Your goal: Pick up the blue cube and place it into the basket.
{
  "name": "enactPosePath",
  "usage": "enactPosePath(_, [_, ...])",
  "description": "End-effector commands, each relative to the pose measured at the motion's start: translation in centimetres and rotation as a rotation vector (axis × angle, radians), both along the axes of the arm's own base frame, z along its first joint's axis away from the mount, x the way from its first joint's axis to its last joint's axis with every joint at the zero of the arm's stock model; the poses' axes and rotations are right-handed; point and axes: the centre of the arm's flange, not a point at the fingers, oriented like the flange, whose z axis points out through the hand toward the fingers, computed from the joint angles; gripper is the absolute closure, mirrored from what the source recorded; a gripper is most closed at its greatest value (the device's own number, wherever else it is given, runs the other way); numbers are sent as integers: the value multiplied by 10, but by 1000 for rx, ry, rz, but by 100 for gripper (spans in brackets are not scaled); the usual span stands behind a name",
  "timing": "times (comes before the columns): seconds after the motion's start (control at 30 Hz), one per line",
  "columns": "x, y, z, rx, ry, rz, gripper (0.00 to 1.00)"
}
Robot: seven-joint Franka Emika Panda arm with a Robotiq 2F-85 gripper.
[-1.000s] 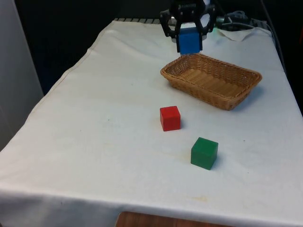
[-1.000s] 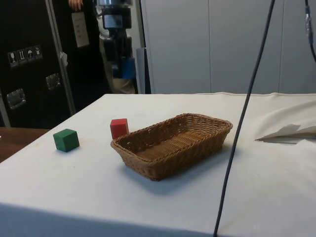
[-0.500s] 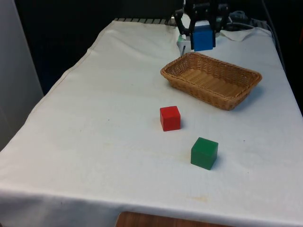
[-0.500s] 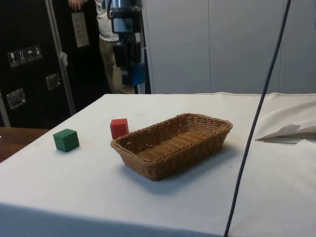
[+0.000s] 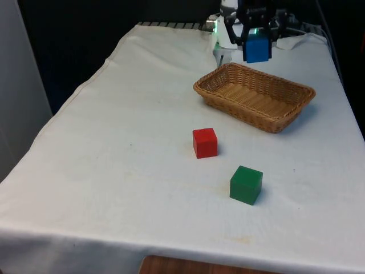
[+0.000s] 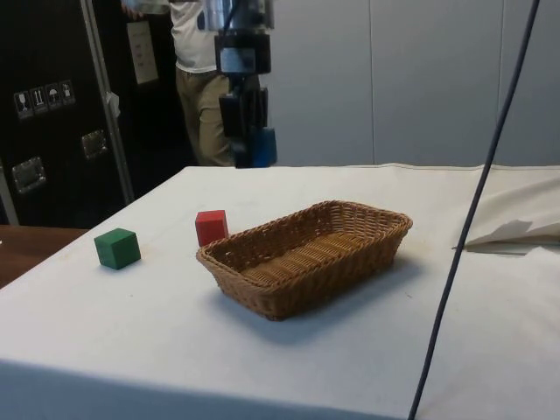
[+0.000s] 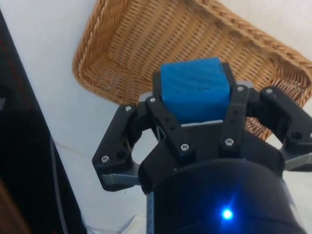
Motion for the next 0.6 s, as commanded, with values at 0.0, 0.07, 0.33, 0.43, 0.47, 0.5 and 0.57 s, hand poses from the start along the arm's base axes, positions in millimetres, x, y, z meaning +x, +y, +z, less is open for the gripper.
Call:
enactPosePath(0.0, [-4,3,0,-5,-12,-5,100])
enactPosePath(0.07, [-9,7,-3,-6,-13,-4,100])
enactPosePath(0.33, [-27,19,-10,-6,-23,-4,100])
enactPosePath(0.43, [-34,20,-14,-7,-27,-1,100])
enactPosePath(0.47, [-35,20,-14,-7,-27,0,100])
enactPosePath(0.5, [-34,20,-15,-6,-18,2,100])
enactPosePath(0.57, [-37,19,-16,-7,-26,-1,100])
